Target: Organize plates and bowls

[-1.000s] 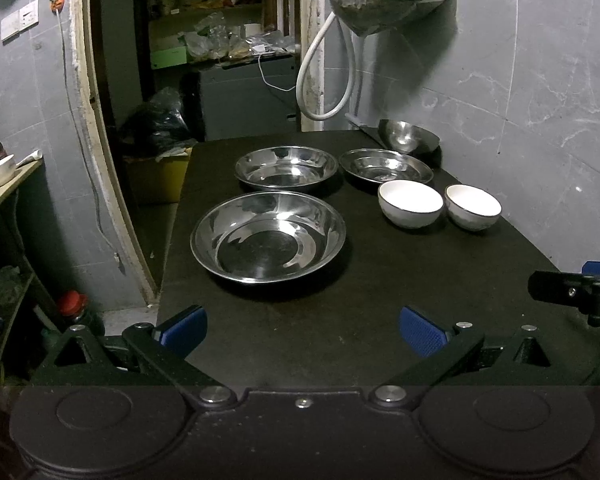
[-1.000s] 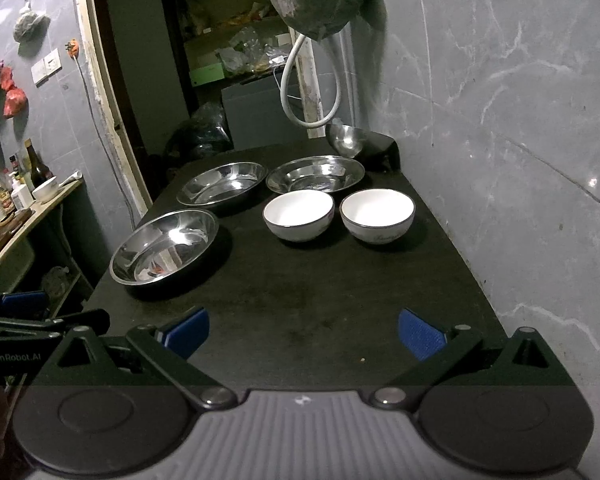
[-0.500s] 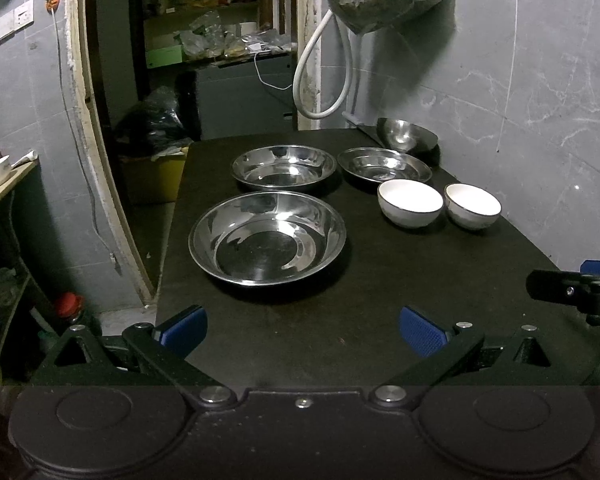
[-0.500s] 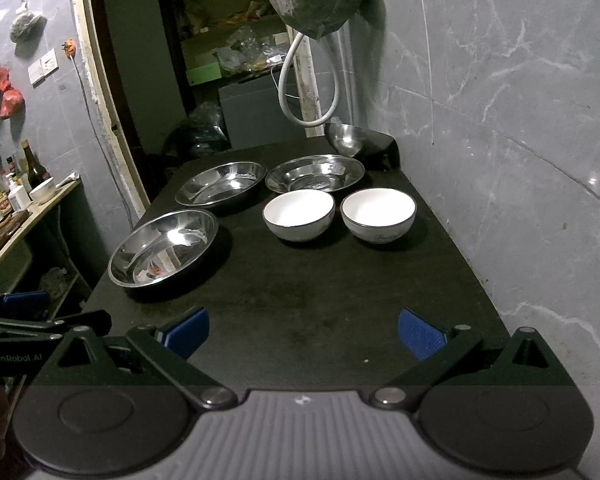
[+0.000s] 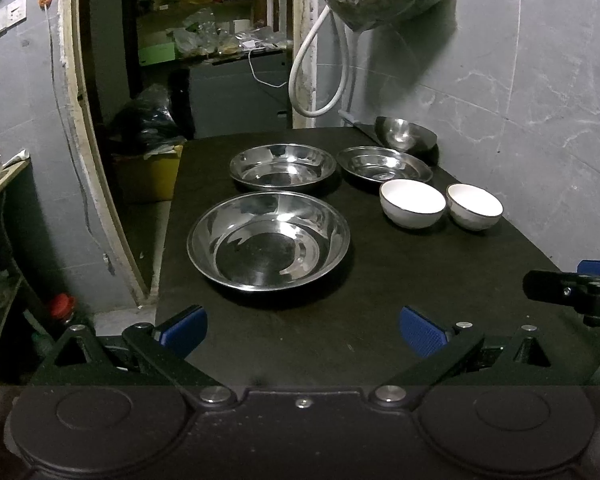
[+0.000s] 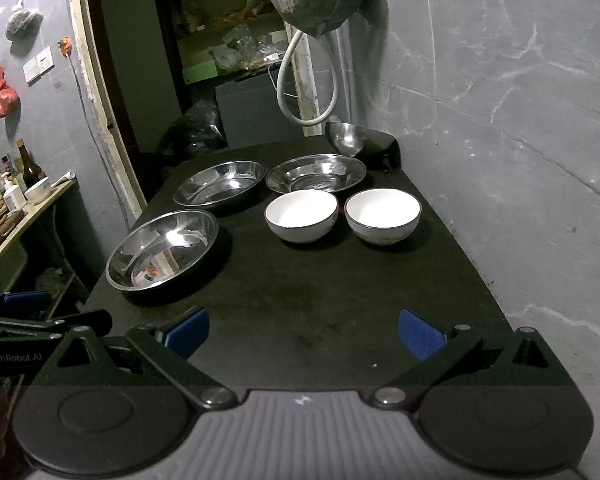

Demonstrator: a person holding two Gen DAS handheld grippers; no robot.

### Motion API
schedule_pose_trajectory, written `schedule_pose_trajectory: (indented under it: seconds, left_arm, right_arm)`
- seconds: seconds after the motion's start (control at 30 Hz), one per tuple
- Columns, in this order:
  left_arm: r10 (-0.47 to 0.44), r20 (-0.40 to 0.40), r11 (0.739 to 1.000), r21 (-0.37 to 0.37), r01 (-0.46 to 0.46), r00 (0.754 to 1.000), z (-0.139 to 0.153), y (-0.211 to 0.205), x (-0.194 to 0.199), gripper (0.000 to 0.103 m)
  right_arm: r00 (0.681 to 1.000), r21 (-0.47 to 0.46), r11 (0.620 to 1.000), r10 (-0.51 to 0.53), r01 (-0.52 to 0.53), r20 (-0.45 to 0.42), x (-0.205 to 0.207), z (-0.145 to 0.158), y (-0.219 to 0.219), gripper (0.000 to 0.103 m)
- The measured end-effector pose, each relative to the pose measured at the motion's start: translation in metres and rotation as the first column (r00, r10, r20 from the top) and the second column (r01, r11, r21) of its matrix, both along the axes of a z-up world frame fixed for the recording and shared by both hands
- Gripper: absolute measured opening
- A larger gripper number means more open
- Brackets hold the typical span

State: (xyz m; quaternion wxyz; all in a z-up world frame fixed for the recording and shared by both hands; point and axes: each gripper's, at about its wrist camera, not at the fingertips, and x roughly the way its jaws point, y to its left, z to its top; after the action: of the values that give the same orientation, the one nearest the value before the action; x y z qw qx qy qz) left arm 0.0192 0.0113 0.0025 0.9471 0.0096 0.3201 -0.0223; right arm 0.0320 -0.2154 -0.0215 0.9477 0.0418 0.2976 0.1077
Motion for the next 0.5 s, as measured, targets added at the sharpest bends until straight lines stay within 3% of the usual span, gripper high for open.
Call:
schedule_pose_trajectory:
  seconds: [0.5]
  left_arm:
    - [-0.079, -0.014, 0.997, -0.022, 0.079, 0.997, -0.004, 0.026, 0.033, 0.102]
  right_arm:
    - [0.998, -0.012, 0.998, -0.061, 0.061, -0.021, 0.018, -0.003, 0.025, 0.103]
